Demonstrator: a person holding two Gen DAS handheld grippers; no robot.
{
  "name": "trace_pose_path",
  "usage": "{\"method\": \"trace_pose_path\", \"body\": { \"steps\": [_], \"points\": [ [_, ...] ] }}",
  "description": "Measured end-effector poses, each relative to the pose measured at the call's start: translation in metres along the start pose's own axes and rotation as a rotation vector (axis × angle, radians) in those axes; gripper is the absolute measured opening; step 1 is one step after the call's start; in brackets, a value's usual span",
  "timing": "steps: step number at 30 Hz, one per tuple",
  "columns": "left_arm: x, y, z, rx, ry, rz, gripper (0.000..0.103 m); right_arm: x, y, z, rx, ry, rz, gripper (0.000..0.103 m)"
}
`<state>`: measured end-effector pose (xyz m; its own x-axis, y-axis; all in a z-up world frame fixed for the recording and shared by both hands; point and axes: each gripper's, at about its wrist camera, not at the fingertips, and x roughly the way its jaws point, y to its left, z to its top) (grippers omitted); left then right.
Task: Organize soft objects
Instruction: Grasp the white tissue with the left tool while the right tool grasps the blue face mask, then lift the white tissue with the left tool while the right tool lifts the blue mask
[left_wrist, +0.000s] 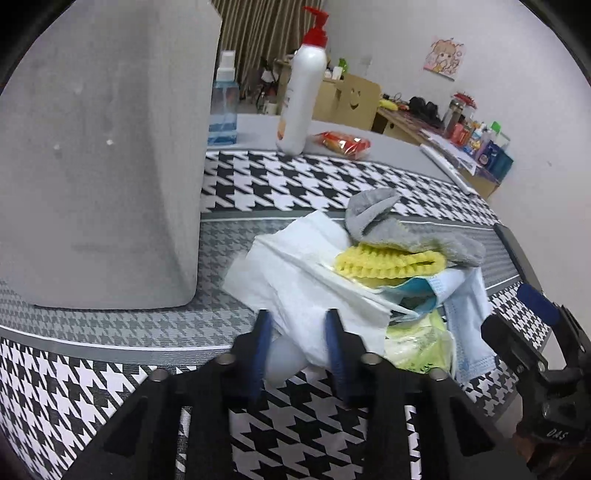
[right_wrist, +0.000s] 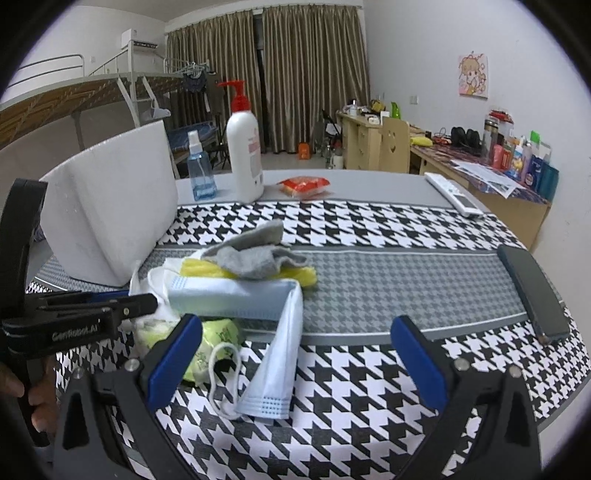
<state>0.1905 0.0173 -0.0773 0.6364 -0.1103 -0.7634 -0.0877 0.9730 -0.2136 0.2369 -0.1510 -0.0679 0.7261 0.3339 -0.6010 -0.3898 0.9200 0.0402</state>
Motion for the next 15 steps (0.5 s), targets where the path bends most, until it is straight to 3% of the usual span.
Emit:
{"method": "trace_pose_path", "body": {
  "steps": [4,7,10,15],
  "points": [
    [-0.002,0.001,0.001,0.006,-0.017,-0.012,0.015,0.009,-0.001,-0.003,0.012,0.05,0.019,0.096],
    [-0.002,-0.001,0.001,0.024,-0.027,-0.017,0.008,0.015,-0.003,-0.005,0.027,0.085,0.036,0.084],
    [-0.005,-0.003,0.002,0.042,-0.042,-0.026,0.006,0.019,-0.005,-0.006,0.043,0.109,0.031,0.065],
    [-0.009,-0.006,0.003,0.068,-0.075,-0.037,0.006,0.028,-0.009,-0.008,0.066,0.175,0.052,0.02]
  ]
}}
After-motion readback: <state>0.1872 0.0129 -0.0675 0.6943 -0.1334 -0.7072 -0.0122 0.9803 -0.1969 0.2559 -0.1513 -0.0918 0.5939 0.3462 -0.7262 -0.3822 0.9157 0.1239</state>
